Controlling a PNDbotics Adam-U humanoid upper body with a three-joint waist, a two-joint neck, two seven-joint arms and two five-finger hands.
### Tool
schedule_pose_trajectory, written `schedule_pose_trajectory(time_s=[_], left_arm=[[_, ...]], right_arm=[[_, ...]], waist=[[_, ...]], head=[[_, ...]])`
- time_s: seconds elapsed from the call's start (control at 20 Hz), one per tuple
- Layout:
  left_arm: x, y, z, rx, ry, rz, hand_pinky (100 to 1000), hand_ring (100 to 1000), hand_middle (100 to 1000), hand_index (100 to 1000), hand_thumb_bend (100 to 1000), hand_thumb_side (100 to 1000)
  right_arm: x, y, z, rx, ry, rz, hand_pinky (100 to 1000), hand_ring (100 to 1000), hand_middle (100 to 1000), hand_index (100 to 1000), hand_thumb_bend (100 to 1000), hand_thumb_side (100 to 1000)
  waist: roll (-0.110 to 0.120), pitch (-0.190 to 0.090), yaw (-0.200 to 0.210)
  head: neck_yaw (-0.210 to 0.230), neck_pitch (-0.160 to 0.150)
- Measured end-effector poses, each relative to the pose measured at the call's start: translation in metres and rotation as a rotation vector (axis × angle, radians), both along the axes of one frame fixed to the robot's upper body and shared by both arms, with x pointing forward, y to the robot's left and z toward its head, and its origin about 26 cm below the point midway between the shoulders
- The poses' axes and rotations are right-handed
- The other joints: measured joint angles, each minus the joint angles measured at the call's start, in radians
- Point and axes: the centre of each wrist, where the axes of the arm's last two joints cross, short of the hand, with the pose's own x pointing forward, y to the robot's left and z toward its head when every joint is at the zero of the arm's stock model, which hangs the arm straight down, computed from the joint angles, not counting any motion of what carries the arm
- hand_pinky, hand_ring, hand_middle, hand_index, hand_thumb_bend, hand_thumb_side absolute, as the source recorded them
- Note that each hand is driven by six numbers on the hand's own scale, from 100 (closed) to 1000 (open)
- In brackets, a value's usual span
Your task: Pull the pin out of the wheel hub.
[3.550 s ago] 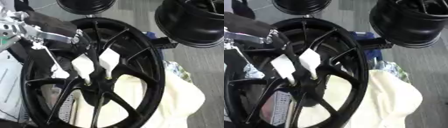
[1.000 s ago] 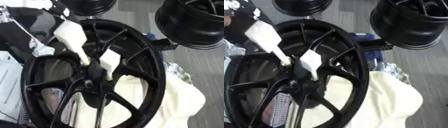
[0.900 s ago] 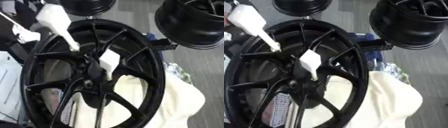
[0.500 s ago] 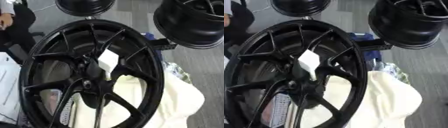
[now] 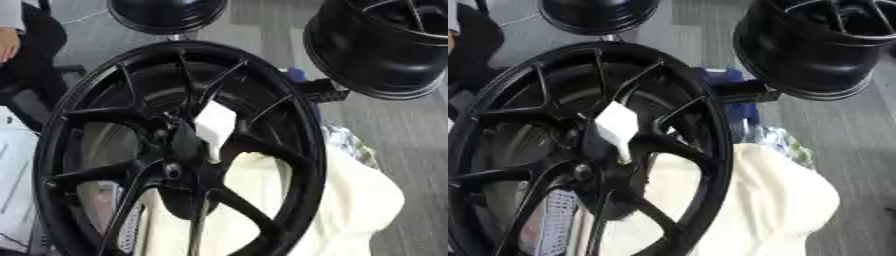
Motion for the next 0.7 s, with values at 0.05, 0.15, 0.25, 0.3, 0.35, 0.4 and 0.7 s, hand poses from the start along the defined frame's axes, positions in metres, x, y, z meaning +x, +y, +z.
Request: schedule_pose_trajectory(time_s=[0.05, 0.15, 0.25, 0.3, 0.35, 0.4, 0.7], left_arm=[[0.0001, -0.0012, 0.0002, 0.012, 0.009, -0.021, 839, 809, 715, 837, 118, 304], [0.0001, -0.003, 0.0006, 0.035, 0.026, -0.055, 843, 816, 727, 853, 142, 380], [-0.0001, -0.0043, 0.0013, 0.05, 0.037, -0.078, 841, 815, 726, 854, 141, 405], [-0.0001, -0.0044, 0.0014, 0.053, 0.041, -0.084, 840, 814, 725, 854, 141, 405], [-0.0001, -0.0044, 0.0014, 0.055, 0.043, -0.087, 839, 812, 722, 851, 134, 398], [-0.0001, -0.0044, 0.0015, 0.055, 0.045, -0.088, 839, 812, 720, 849, 129, 395], [-0.0002, -0.0048, 0.0022, 0.046, 0.042, -0.089, 834, 803, 705, 840, 108, 366]], right_arm=[[0.0, 0.0, 0.0, 0.0, 0.0, 0.0, 464, 626, 681, 843, 303, 303], [0.0, 0.0, 0.0001, 0.0, 0.0, 0.0, 465, 626, 681, 842, 303, 303], [0.0, 0.0, 0.0002, -0.001, 0.0, -0.001, 465, 626, 681, 843, 302, 305], [0.0, 0.0, 0.0002, -0.002, 0.0, -0.001, 465, 626, 681, 842, 302, 305], [0.0, 0.0, 0.0002, -0.003, 0.0, -0.002, 465, 627, 681, 842, 302, 305], [0.0, 0.0, 0.0003, -0.003, 0.0, -0.002, 466, 627, 681, 842, 302, 305], [0.0, 0.0, 0.0003, -0.007, 0.001, -0.005, 466, 627, 681, 842, 304, 304]], waist=[[0.0, 0.0, 0.0], [0.0, 0.0, 0.001], [0.0, -0.001, 0.001], [0.0, -0.002, 0.001], [0.0, -0.003, 0.002], [0.0, -0.004, 0.002], [0.004, -0.008, 0.004]], head=[[0.0, 0.0], [0.0, 0.0], [0.0, 0.0], [0.0, 0.0], [0.0, 0.0], [0.0, 0.0], [0.0, 0.0]])
